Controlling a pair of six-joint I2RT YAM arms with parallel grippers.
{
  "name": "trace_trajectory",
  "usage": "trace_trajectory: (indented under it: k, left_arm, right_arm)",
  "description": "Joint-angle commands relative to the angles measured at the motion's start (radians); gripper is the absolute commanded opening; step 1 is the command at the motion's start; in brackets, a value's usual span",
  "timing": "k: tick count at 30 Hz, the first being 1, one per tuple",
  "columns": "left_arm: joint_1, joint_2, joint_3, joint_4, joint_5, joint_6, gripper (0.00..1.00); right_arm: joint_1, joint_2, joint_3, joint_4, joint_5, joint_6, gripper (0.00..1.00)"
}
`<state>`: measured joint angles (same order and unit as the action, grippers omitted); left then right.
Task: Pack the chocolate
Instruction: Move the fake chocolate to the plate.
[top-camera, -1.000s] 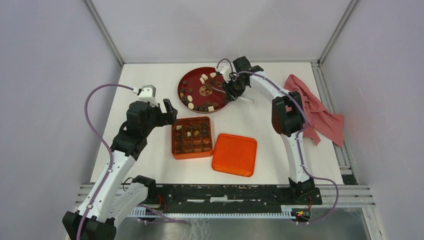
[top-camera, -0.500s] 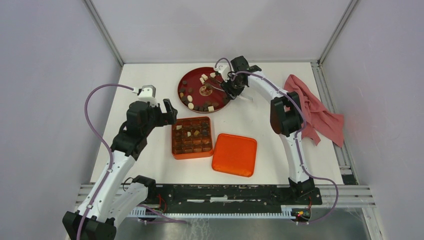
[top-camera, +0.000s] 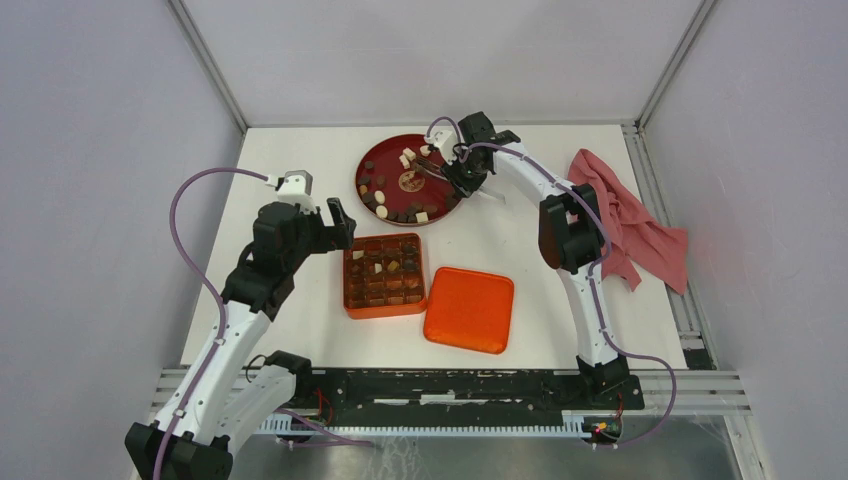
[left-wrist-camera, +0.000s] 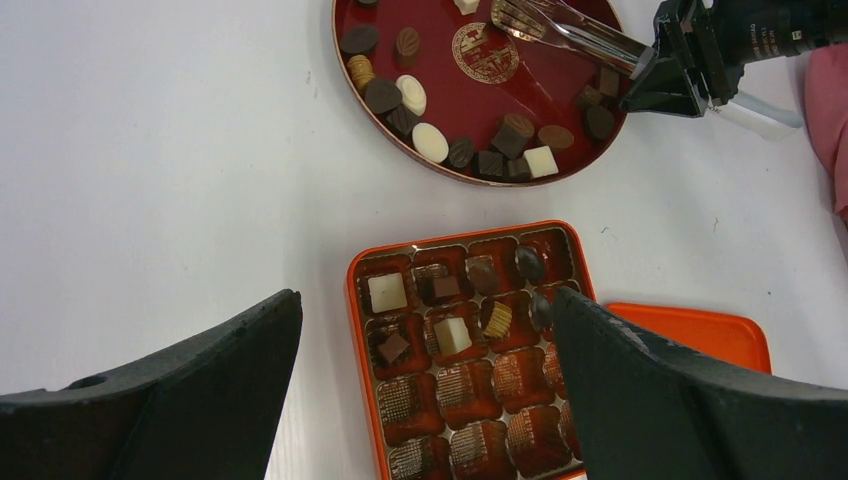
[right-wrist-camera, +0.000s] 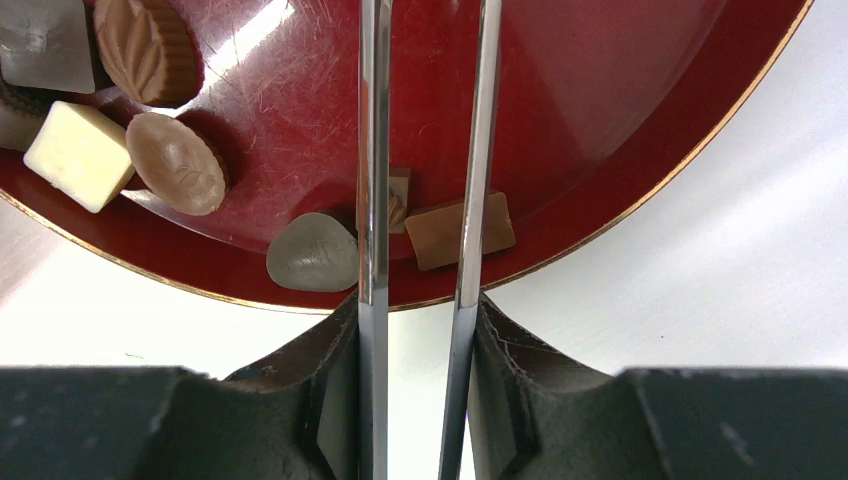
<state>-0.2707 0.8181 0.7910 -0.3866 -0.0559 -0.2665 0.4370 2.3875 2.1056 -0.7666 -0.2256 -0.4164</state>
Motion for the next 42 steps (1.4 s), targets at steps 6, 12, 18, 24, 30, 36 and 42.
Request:
trace_trajectory:
  k: [6,12,18,24,30,36,42]
  left_arm:
    - [-0.001,-0.010,0.033,0.029,0.011,0.030,0.99]
    - [-0.001,-0.011,0.033,0.030,0.009,0.030,0.99]
    - [0.000,-0.009,0.033,0.031,0.010,0.029,0.99]
    - [-0.001,-0.007,0.031,0.029,0.007,0.027,0.99]
    - [-0.001,-0.006,0.031,0.029,0.004,0.028,0.99]
    - [-0.001,-0.004,0.033,0.028,-0.003,0.028,0.99]
    - [-0.001,-0.003,0.032,0.028,-0.003,0.026,0.99]
  right_arm:
    - [0.006,-0.079,-0.025,0.032,-0.016,-0.020,0.21]
    - [0.002,-0.168,-0.123,0.037,-0.034,-0.042,0.17]
    - [0.001,-0.237,-0.234,0.047,-0.054,-0.056,0.14]
    - [-0.006,-0.262,-0.265,0.034,-0.064,-0.061,0.14]
    - [-0.017,-0.230,-0.245,-0.003,-0.064,-0.068,0.20]
    - [-0.018,-0.198,-0.206,-0.028,-0.072,-0.071,0.28]
    - [-0.018,-0.188,-0.190,-0.029,-0.071,-0.070,0.34]
